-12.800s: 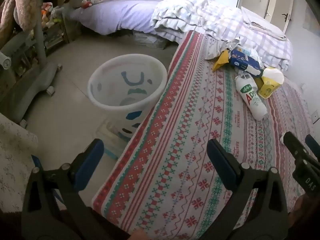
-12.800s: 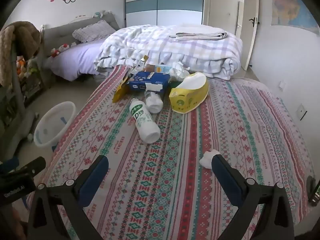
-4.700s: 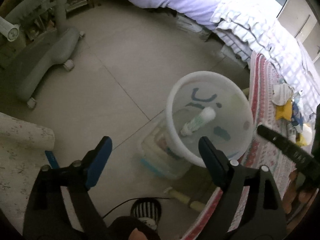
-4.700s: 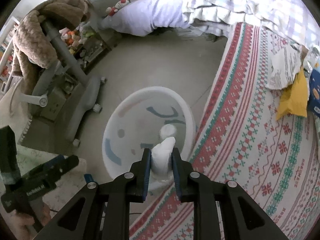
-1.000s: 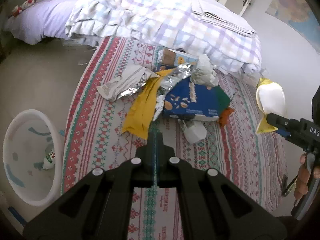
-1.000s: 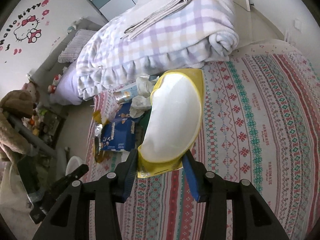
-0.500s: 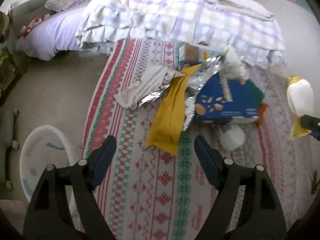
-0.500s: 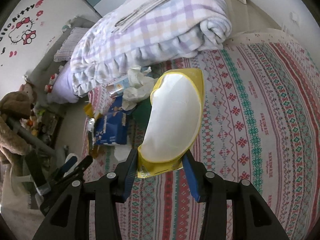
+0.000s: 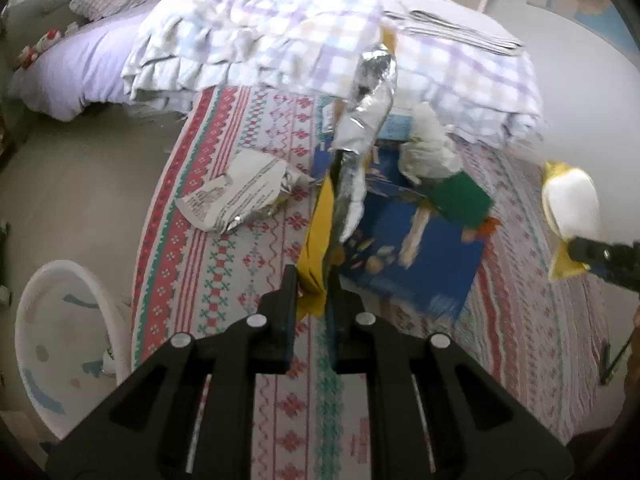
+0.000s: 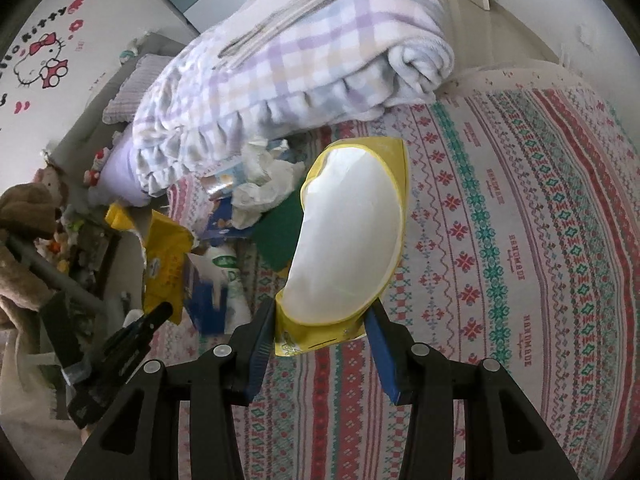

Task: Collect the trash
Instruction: 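Carry both yellow items to the wastebasket and open both tools to drop them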

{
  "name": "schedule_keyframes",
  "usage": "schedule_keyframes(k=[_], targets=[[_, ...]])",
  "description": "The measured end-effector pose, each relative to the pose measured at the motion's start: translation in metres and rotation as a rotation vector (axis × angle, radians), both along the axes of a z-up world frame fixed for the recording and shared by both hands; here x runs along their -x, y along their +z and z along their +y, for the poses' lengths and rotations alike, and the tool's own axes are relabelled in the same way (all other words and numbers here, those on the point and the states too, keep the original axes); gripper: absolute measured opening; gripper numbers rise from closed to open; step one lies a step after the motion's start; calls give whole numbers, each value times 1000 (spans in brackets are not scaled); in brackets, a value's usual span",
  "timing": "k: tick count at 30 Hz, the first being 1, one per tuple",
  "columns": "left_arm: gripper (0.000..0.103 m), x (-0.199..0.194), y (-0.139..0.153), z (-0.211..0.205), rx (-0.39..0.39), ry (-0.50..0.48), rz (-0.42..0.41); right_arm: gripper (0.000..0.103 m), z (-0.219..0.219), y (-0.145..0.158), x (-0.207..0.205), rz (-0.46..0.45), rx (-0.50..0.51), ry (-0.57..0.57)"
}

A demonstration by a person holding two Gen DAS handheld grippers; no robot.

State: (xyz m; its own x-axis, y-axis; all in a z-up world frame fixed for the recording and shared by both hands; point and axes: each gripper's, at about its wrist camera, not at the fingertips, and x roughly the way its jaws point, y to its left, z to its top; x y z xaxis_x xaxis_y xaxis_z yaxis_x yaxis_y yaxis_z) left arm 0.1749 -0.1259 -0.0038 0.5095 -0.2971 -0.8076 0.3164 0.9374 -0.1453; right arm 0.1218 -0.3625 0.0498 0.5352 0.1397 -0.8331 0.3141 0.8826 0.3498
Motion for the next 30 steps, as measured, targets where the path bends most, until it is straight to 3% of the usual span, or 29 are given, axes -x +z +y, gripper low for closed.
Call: schedule_keyframes(k=[11, 21, 30], targets=[[14, 39, 29, 29, 52, -19, -15, 46, 47, 19, 10, -54, 7, 93], [14, 49, 28, 86, 30, 74, 16, 46, 102, 18, 7, -60, 39, 213], [14, 53, 9, 154, 16, 209, 101, 46, 160, 8, -10, -60, 41, 309]])
